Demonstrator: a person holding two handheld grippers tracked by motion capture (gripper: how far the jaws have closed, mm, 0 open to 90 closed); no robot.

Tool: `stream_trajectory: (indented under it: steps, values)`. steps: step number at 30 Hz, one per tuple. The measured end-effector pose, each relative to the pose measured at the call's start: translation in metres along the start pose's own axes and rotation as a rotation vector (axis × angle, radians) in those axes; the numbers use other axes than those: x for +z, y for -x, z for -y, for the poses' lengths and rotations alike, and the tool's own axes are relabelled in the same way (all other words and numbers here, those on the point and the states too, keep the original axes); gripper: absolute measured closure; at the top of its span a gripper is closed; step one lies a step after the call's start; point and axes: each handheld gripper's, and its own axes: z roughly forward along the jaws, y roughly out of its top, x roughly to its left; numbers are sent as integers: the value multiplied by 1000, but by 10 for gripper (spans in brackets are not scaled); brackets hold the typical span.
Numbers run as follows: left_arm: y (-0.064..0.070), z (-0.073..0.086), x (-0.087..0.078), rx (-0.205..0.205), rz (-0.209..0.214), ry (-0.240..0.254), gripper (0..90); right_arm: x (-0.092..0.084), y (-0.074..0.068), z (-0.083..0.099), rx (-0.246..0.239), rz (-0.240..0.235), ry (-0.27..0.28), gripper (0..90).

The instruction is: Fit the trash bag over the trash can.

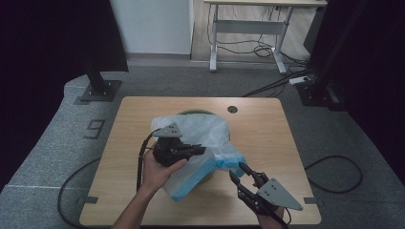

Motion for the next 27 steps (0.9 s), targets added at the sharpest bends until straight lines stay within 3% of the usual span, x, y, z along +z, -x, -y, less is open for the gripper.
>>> stream_trajectory:
  steps: [4, 11, 16, 21, 22, 23, 24, 25, 27]
  values:
    - [-2, 0, 0, -5, 1, -2, 894, 4, -6, 0, -7, -41, -2, 575]
    - [0, 1, 1, -3, 4, -8, 893, 12, -4, 0, 3, -33, -6, 551]
    - [0, 0, 3, -3, 5, -11, 893, 20, -11, -4, 1, -60, -17, 506]
    - [1, -1, 3, -1, 6, -13, 893, 26, -11, -3, -6, -46, -28, 522]
    - [1, -1, 3, 0, 6, -13, 894, 28, -10, -3, -8, -36, -30, 617]
    - [1, -1, 3, 0, 6, -13, 894, 28, -10, -3, -8, -36, -30, 617]
    - [1, -1, 3, 0, 6, -13, 894, 29, -9, -4, -9, -33, -31, 671]
    - [0, -2, 2, -1, 4, -8, 894, 31, -8, -4, -12, -36, -30, 783]
    - [0, -3, 1, 0, -3, 2, 894, 31, -7, -4, -10, -37, -29, 855]
